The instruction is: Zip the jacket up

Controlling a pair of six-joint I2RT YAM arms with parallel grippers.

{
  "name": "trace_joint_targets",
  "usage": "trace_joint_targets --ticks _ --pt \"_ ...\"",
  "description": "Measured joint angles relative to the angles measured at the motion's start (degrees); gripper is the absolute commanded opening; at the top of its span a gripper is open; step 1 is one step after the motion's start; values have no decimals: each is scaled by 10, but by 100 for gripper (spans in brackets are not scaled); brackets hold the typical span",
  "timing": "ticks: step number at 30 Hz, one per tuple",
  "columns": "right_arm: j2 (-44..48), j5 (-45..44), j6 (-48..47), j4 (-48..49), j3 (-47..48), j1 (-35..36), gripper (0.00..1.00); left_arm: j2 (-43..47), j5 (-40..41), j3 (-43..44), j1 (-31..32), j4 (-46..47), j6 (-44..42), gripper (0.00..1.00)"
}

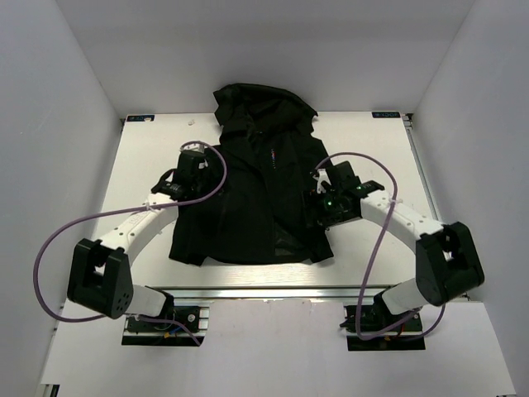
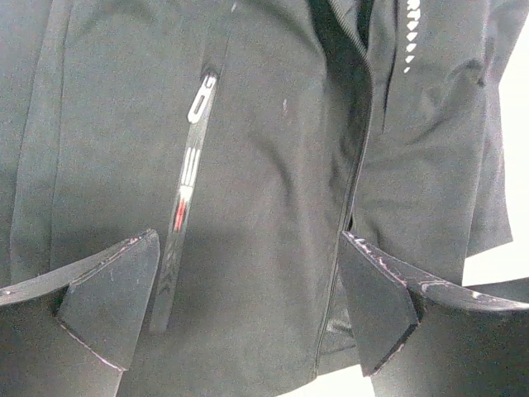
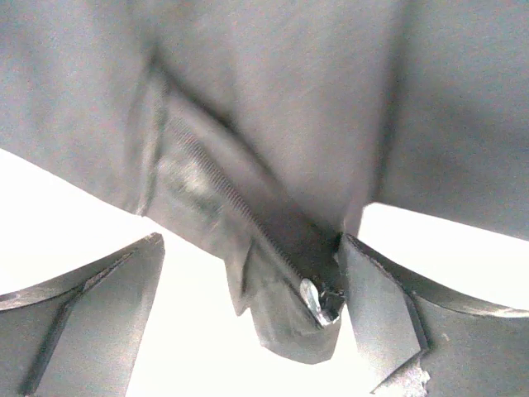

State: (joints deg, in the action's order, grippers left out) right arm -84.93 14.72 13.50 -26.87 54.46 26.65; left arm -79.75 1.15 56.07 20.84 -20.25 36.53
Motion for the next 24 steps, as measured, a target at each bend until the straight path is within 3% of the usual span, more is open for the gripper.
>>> trace_joint_targets --ticks 5,10,18,24 --pt "37 66 9 -7 -19 52 89 34 0 -23 0 -8 6 98" --pt "31 78 27 -5 -19 122 89 50 0 -29 0 -7 10 98" --pt "20 37 57 0 -19 185 89 78 -17 -53 0 -20 16 98" --pt "67 -77 78 0 -19 219 89 95 -57 -97 3 -21 23 98"
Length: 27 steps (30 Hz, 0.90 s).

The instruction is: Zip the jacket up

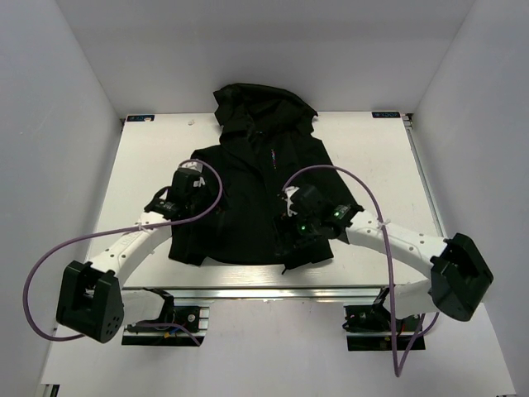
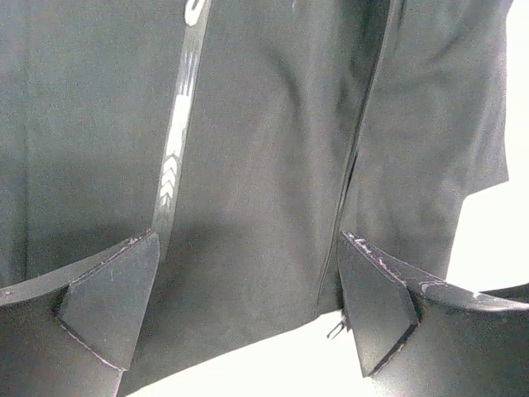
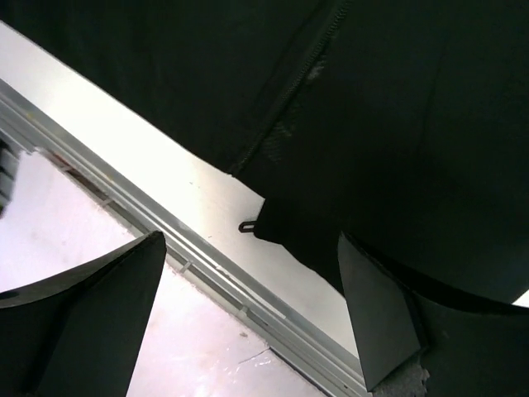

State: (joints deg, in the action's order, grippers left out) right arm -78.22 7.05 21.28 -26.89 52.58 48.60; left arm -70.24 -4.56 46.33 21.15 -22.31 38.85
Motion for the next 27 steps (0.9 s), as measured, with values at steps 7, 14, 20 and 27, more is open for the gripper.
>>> trace_joint_targets --ticks 7,14,20,27 --pt "-53 -102 9 -4 7 85 87 15 -20 -44 5 -1 13 98" --pt "-128 -152 30 -4 10 101 52 51 -20 -56 6 -3 15 98" --pt "-129 -165 49 9 3 101 22 68 -19 -66 7 -6 16 98" --pt "-110 -163 54 28 -26 100 0 68 -19 -66 7 -6 16 98"
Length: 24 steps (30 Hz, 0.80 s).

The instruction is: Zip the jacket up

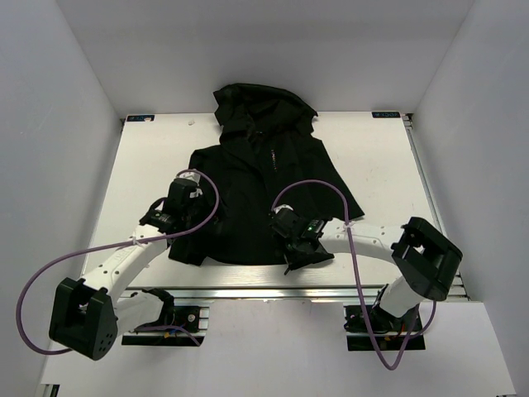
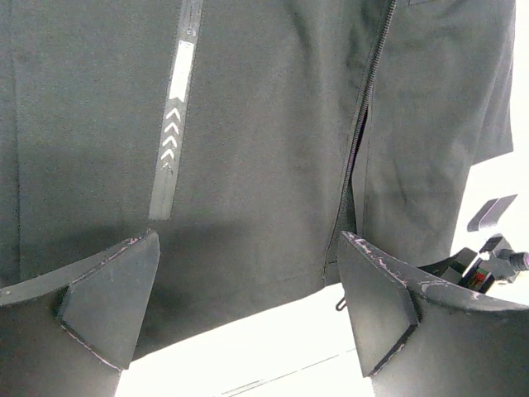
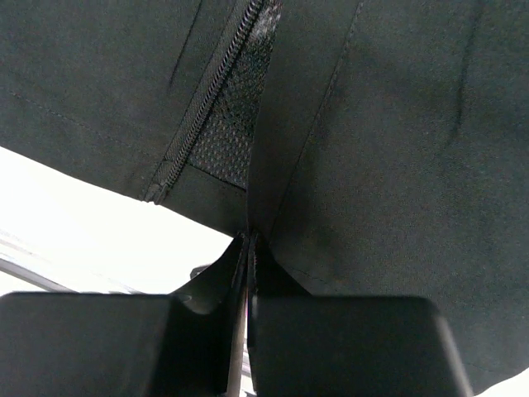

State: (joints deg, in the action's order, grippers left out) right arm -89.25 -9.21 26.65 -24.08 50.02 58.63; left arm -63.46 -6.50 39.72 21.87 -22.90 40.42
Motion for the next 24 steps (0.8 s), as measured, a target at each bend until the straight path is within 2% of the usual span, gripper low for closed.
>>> trace_joint_targets --ticks 5,9,13,18,21,24 --pt "14 -3 -1 3 -4 0 0 -8 -20 0 2 10 -8 98" --pt "80 32 -9 16 -17 -11 0 -25 -70 -1 21 40 -23 98" --pt "170 121 -22 56 -49 -67 0 -53 -143 -14 75 114 -34 98" --pt "217 226 -36 98 -92 -134 0 -115 -213 -18 156 218 -29 98" --pt "221 268 -43 118 -107 -143 0 -157 -254 -19 168 292 -10 97" --pt "232 301 -46 137 -121 -157 0 -200 -282 -19 169 353 11 89"
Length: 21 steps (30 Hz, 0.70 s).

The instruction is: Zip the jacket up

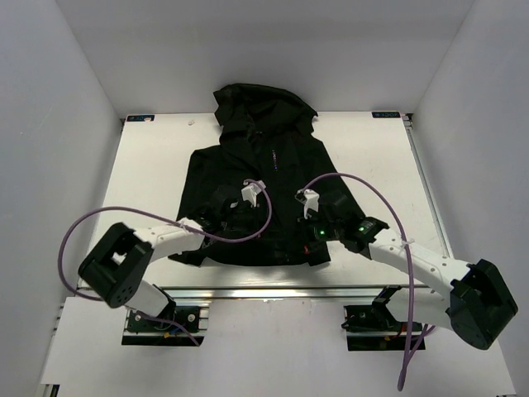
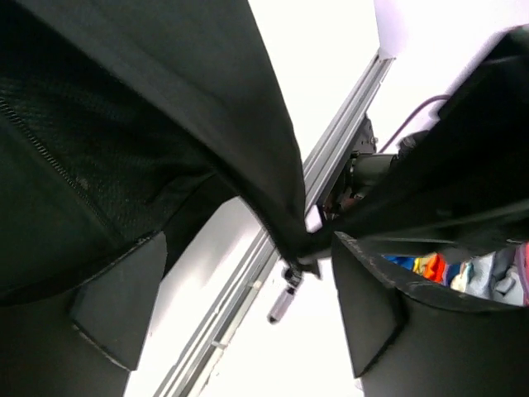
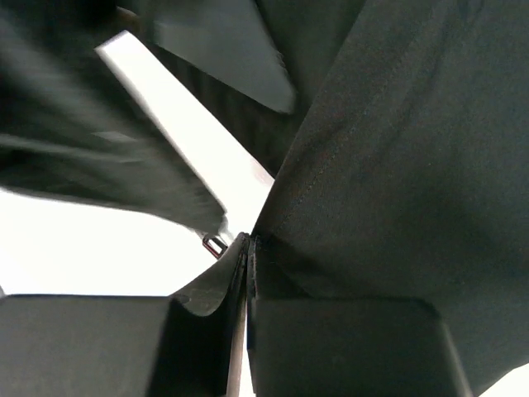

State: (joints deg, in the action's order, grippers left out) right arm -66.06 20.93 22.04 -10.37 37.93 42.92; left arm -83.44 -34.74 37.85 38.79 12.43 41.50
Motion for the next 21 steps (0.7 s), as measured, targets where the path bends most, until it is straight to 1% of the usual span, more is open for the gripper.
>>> trace_joint_targets --ticks 1,2,5,10,13,17,18,20,21 --pt "5 7 0 5 -3 -6 0 -14 -6 0 0 13 5 80" --pt "11 16 0 10 -6 -11 0 -28 -12 0 1 26 11 77" --pt "24 33 0 20 -11 -24 0 -54 -27 -3 3 56 27 76" --pt "28 54 1 24 -14 -38 0 -53 -35 -31 3 114 55 76" --pt "28 67 2 30 -15 -43 0 -52 -35 -37 3 136 64 74" --pt "28 76 3 35 -21 -44 0 -53 -38 -37 5 160 75 65" --pt "28 78 3 35 -21 -44 0 -54 -39 -37 6 164 75 58" --pt "28 80 3 36 -21 -44 0 -62 -44 -36 9 185 83 51" --pt "28 80 3 36 -21 -44 0 -66 -46 -36 10 192 87 44"
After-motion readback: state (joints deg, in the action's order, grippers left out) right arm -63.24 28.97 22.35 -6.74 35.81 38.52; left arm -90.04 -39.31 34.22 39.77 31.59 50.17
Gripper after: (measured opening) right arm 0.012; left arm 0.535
